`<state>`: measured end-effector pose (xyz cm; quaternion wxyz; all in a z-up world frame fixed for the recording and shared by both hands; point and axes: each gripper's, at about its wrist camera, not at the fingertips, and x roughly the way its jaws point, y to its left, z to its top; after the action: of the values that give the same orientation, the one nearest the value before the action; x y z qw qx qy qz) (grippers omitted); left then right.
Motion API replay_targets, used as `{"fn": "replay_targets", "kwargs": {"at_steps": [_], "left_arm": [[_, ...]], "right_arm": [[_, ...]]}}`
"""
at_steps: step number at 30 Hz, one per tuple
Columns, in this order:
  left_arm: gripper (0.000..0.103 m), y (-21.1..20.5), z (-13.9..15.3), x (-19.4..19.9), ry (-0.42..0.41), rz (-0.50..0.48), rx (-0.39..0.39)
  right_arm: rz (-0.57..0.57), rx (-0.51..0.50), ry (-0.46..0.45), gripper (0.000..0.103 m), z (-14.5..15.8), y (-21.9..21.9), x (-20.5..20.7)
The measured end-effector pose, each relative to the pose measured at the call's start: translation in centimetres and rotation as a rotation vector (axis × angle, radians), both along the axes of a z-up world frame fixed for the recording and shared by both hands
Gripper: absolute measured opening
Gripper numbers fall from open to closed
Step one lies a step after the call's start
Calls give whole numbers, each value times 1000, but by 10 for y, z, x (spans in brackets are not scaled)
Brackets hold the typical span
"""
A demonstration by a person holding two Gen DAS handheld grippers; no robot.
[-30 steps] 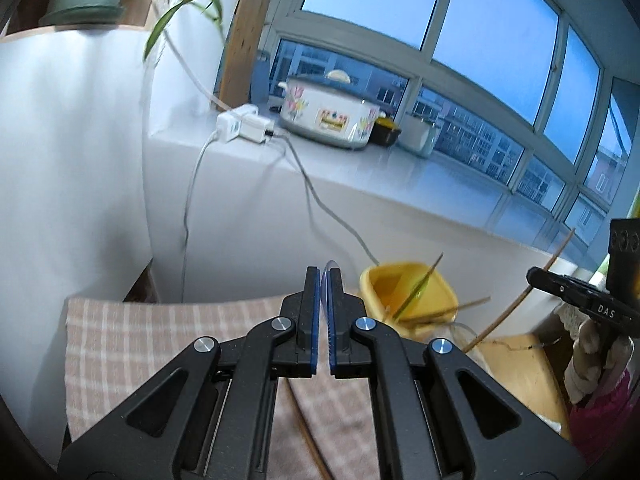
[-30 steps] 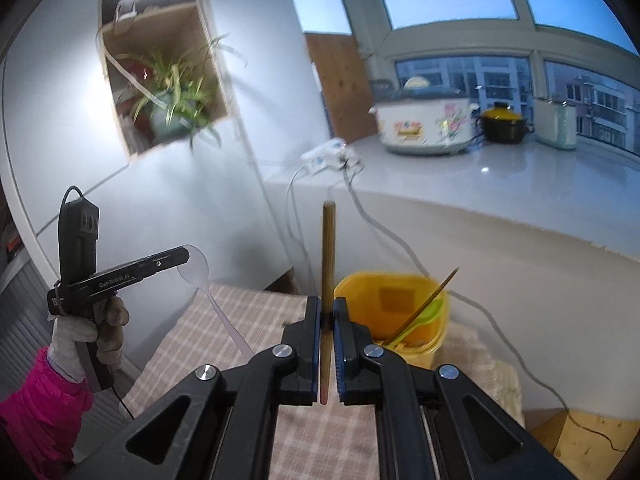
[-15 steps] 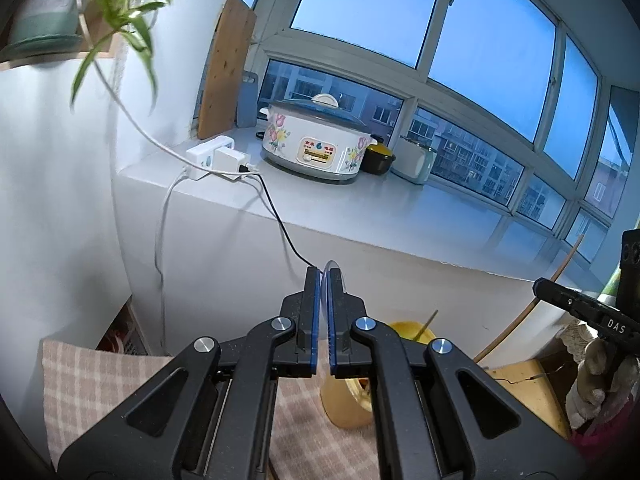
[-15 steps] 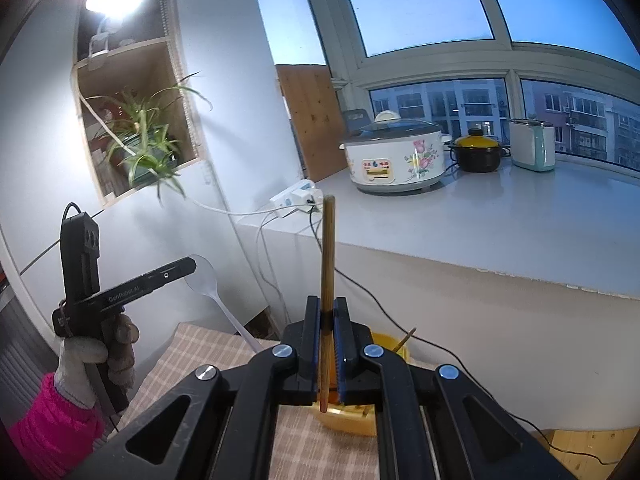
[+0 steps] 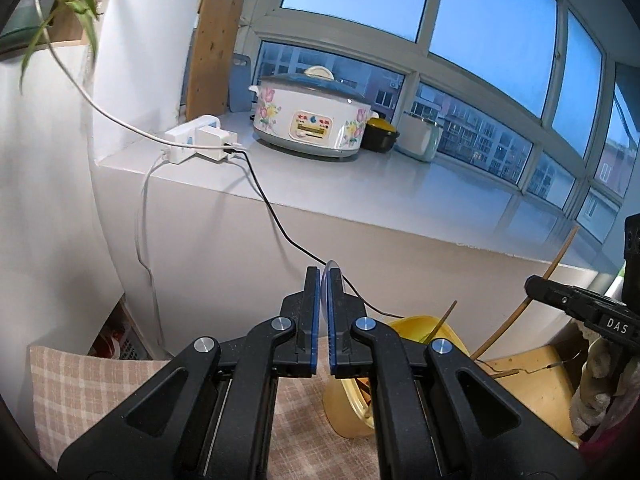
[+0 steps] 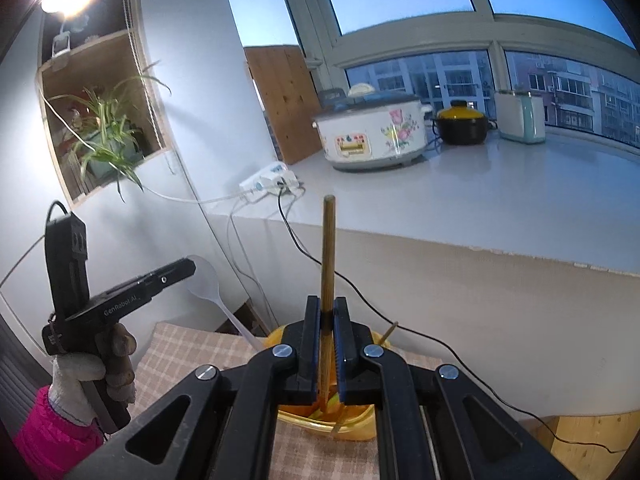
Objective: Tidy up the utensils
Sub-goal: 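Open both tools to drop spoon and chopstick into the yellow container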
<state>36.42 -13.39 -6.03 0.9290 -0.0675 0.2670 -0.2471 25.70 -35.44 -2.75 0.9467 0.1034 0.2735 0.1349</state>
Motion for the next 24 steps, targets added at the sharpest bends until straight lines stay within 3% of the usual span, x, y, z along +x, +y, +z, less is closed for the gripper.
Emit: {"fn": "replay_targets", "kwargs": {"at_steps": [10, 13, 15, 19, 21, 24], "left_arm": [[2, -20, -2, -9, 3, -65, 27], [15, -21, 3, -15, -9, -63, 28], [20, -19, 4, -18, -12, -60, 21], [20, -10, 11, -25, -22, -50, 0], [20, -2, 14, -28, -27, -38, -21], [20, 7, 19, -34, -33, -28, -40]], "right_arm": [[7, 14, 75, 5, -26, 1, 11], [4, -1, 80, 9, -27, 4, 10], [1, -3, 71, 34, -25, 5, 8], [-7, -6, 50, 37, -20, 6, 1], [-13, -12, 36, 44, -16, 6, -3], [-20, -21, 4, 47, -8, 8, -14]]}}
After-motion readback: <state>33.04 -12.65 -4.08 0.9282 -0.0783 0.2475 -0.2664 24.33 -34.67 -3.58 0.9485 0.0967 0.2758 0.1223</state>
